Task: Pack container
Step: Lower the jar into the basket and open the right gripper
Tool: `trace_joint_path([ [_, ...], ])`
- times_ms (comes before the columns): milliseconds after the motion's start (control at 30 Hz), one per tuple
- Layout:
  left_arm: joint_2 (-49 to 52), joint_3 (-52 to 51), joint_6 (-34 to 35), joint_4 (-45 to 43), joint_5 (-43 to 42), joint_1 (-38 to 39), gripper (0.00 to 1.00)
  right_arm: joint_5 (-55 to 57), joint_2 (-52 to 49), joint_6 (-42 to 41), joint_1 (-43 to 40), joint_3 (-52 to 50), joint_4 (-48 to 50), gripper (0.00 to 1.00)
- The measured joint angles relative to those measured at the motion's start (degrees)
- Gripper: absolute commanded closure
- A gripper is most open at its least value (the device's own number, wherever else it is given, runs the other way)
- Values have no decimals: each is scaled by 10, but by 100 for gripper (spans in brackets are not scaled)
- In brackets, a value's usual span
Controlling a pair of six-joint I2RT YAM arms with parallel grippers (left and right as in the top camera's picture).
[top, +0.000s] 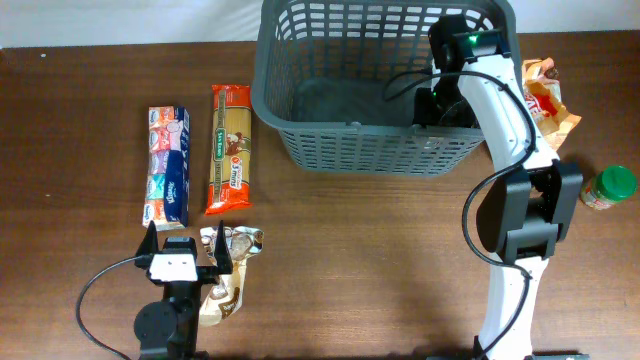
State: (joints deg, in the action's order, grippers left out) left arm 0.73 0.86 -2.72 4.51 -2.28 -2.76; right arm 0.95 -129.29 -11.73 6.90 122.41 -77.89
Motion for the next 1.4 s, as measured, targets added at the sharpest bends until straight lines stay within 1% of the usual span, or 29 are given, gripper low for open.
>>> trace_joint_path([
  [200,0,0,0,0,0,0,1,3,-21,2,0,0,-6,53],
  [267,0,0,0,0,0,0,1,8,-28,2,0,0,-6,50],
  [400,0,0,0,0,0,0,1,16,-32,2,0,0,-10,36],
  [433,0,0,0,0,0,0,1,17,-32,3,0,0,-12,27],
  [467,0,0,0,0,0,0,1,18,-32,4,0,0,-13,25],
  [533,0,0,0,0,0,0,1,21,-32,9,0,0,-14,16],
  [600,0,0,0,0,0,0,1,22,-32,7,0,0,-14,9],
  [767,0,0,0,0,0,0,1,23,-32,10,0,0,-14,4],
  [967,0,0,0,0,0,0,1,12,-32,11,0,9,-24,3],
  [1067,0,0,0,0,0,0,1,-1,-33,14,0,55,-47,0],
  [1400,0,0,0,0,0,0,1,-18,-33,31,0,400,-186,1],
])
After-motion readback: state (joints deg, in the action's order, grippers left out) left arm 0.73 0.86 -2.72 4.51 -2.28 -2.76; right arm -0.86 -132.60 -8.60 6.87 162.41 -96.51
